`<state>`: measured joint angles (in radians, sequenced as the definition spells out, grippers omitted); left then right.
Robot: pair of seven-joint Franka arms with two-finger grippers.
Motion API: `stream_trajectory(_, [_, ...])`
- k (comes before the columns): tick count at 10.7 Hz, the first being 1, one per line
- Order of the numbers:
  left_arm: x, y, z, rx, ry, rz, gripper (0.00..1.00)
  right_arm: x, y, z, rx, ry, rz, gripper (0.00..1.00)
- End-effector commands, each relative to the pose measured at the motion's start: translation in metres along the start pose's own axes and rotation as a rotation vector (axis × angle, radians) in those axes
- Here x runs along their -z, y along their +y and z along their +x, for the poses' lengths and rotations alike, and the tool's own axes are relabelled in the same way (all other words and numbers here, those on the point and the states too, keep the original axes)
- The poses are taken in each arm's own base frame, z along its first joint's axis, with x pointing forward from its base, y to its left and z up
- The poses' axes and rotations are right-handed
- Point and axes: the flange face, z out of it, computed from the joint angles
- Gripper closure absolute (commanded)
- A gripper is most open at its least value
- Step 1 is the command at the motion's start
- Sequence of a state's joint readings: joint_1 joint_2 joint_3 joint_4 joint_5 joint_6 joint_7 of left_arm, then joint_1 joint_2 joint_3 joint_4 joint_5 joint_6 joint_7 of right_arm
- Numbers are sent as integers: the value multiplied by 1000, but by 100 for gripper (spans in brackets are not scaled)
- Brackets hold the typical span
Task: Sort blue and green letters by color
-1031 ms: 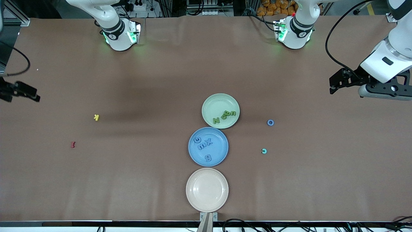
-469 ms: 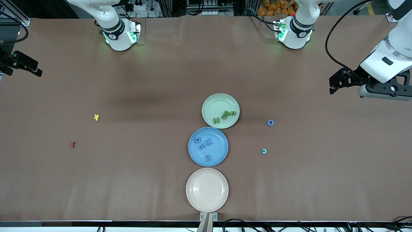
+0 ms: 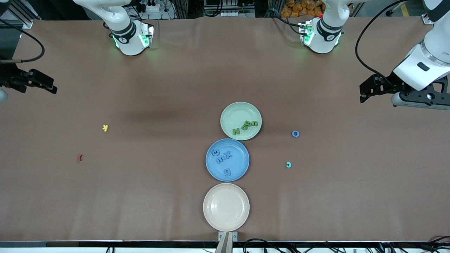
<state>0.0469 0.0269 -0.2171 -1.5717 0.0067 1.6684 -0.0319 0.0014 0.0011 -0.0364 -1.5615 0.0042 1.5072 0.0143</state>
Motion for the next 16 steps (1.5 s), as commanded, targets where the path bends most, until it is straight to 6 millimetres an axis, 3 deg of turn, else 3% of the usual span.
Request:
stream_trajectory(1, [4, -1, -1, -6, 12, -15, 0, 22, 2, -1, -20, 51, 0, 0])
stream_trajectory(4, [3, -1, -1, -6, 12, -16, 0, 25, 3, 6, -72, 57, 1, 0])
stream_trajectory(14, [1, -2, 0, -9, 10, -16, 0, 10, 10, 19, -82, 30, -11, 0])
stream_trajectory(16, [1, -2, 0, -10, 10, -16, 0, 9, 25, 21, -97, 36, -16, 0])
